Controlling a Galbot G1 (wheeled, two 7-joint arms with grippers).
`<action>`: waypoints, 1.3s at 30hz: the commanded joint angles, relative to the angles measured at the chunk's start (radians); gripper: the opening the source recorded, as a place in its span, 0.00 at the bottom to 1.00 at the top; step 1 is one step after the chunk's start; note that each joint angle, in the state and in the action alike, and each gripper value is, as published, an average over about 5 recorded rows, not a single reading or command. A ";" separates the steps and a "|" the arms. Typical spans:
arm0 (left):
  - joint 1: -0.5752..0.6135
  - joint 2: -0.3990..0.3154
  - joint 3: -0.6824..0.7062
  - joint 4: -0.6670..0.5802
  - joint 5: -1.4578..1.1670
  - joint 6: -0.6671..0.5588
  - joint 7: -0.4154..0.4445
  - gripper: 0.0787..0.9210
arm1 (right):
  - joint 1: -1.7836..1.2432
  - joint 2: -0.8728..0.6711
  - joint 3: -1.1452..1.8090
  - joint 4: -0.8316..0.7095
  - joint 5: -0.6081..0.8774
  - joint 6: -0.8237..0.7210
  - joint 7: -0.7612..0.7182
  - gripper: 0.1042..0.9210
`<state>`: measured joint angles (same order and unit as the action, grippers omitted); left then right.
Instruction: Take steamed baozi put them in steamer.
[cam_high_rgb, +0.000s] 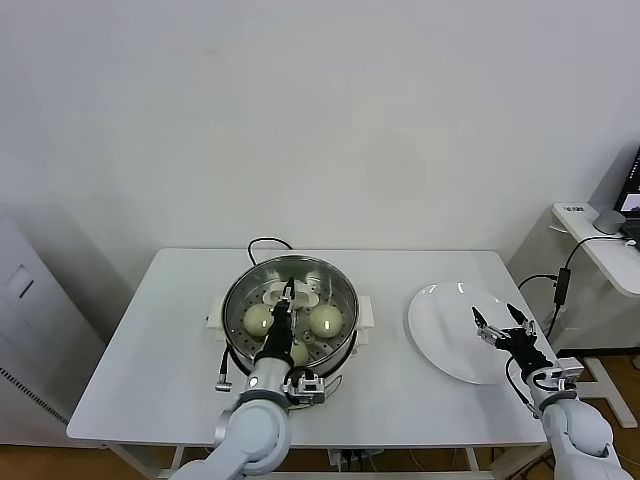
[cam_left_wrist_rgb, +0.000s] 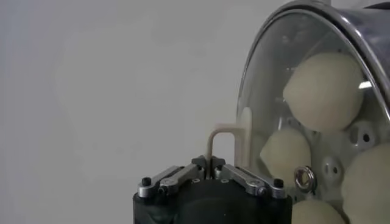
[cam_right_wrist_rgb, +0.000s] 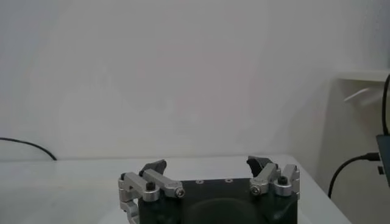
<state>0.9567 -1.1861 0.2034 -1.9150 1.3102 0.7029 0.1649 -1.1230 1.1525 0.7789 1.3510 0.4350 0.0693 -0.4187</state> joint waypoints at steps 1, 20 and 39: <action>0.070 0.021 -0.052 -0.092 -0.106 -0.021 -0.021 0.13 | -0.003 0.002 0.003 -0.001 0.000 0.002 -0.005 0.88; 0.184 0.084 -0.662 -0.369 -1.816 -0.344 -0.169 0.78 | -0.014 0.017 -0.002 0.045 0.007 -0.031 0.036 0.88; 0.247 0.151 -0.882 0.184 -1.814 -0.369 -0.158 0.88 | -0.066 0.039 0.015 0.170 -0.028 -0.069 0.113 0.88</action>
<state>1.1809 -1.0597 -0.5507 -2.0031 -0.3215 0.3959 0.0092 -1.1724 1.1816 0.7811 1.4589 0.4168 0.0306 -0.3309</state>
